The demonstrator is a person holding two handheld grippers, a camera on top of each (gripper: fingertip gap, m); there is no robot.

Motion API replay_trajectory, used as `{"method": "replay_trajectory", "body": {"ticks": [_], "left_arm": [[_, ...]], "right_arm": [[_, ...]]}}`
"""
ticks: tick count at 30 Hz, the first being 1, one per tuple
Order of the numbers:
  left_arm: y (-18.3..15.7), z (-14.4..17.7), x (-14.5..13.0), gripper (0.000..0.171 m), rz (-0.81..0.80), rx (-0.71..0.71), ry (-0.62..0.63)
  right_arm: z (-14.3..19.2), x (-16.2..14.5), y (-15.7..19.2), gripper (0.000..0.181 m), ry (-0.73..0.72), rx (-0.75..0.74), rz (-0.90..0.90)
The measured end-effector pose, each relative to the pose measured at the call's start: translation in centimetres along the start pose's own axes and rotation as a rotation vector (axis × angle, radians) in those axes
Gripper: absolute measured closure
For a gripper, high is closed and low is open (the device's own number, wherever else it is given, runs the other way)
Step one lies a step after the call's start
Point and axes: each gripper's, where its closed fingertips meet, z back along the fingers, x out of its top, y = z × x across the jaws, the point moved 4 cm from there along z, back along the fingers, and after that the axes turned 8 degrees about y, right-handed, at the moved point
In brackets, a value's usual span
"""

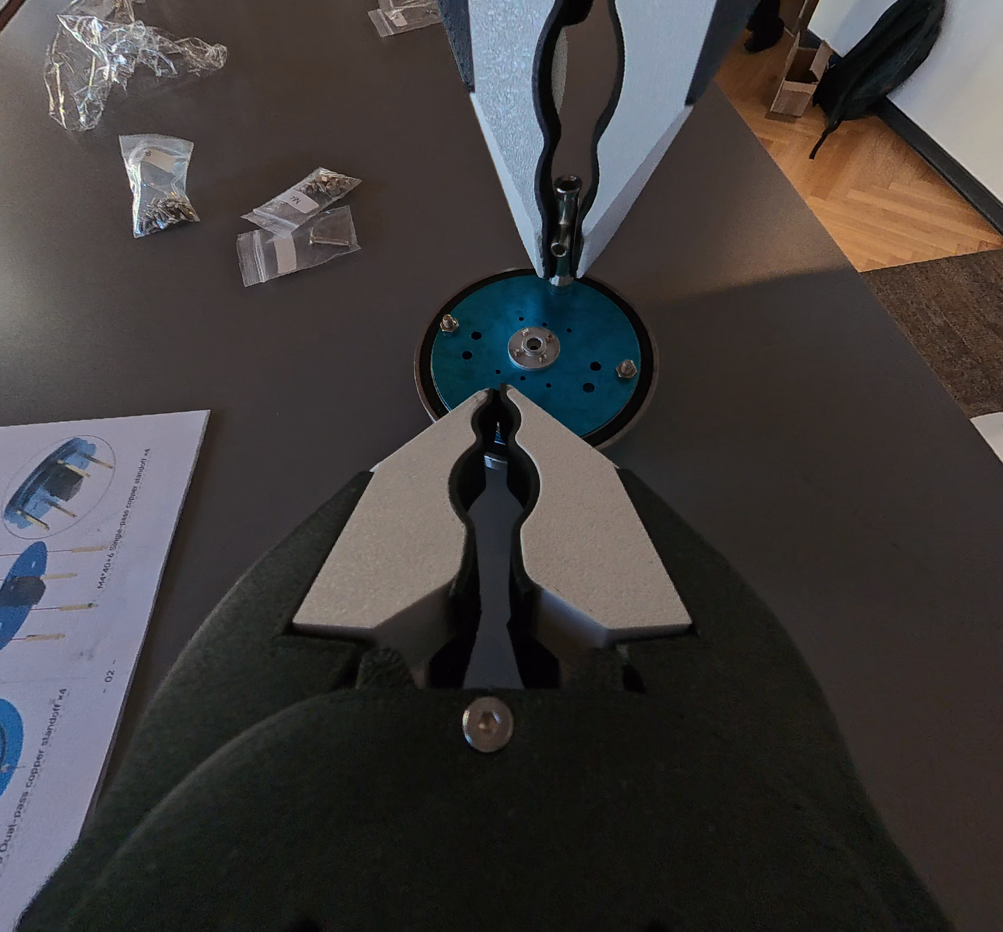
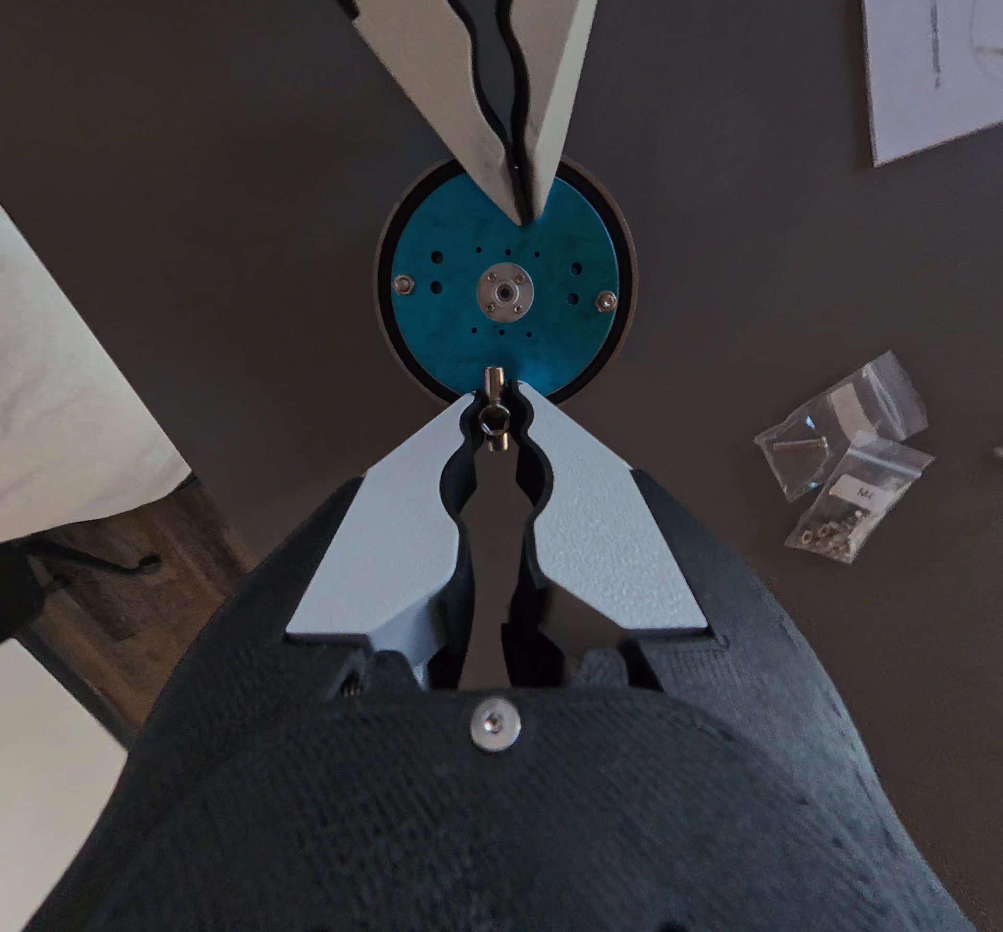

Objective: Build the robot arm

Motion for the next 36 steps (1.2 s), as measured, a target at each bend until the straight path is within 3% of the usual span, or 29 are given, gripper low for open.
{"method": "replay_trajectory", "body": {"ticks": [16,31,36], "left_arm": [[0.1,-0.1,0.0,0.171,0.016,0.008,0.003],[0.4,-0.1,0.0,0.171,0.024,0.046,0.006],[0.5,-0.1,-0.1,0.171,0.030,0.045,0.006]], "right_arm": [[-0.2,-0.3,0.6,0.171,-0.156,-0.088,-0.589],[-0.7,0.1,1.5,0.172,-0.356,-0.210,-0.853],[-0.8,0.3,1.8,0.173,-0.398,-0.262,-0.785]]}}
